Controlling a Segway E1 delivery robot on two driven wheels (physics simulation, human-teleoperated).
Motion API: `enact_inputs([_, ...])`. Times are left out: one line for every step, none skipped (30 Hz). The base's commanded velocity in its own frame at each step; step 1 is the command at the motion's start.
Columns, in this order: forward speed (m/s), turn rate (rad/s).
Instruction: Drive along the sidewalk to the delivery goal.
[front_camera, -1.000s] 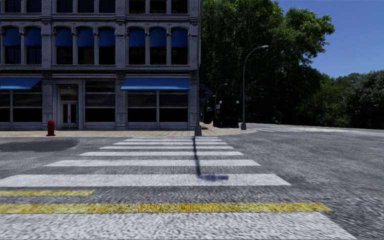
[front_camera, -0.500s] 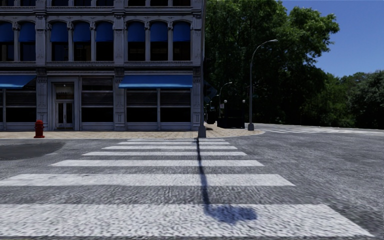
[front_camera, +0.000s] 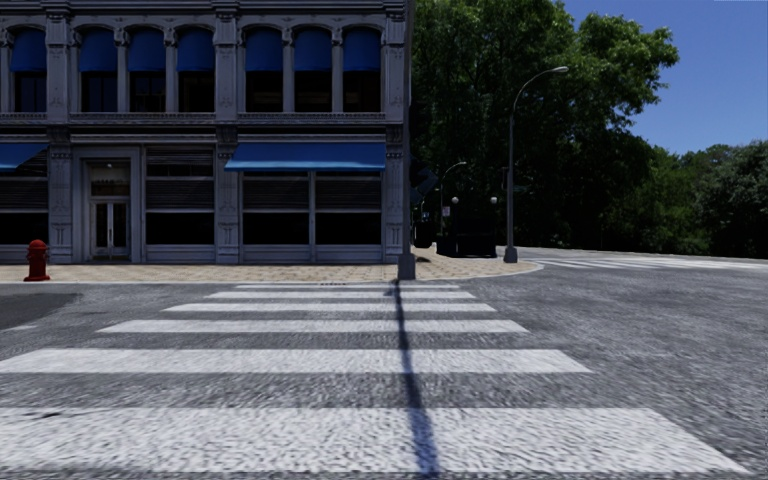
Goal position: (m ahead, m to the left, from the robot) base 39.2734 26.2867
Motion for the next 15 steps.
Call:
enact_inputs([2.0, 0.0])
enact_inputs([2.0, 0.0])
enact_inputs([2.0, 0.0])
enact_inputs([2.0, 0.0])
enact_inputs([2.0, 0.0])
enact_inputs([2.0, 0.0])
enact_inputs([2.0, 0.0])
enact_inputs([2.0, 0.0])
enact_inputs([2.0, 0.0])
enact_inputs([2.0, 0.0])
enact_inputs([2.0, 0.0])
enact_inputs([2.0, 0.0])
enact_inputs([2.0, 0.0])
enact_inputs([2.0, 0.0])
enact_inputs([2.0, 0.0])
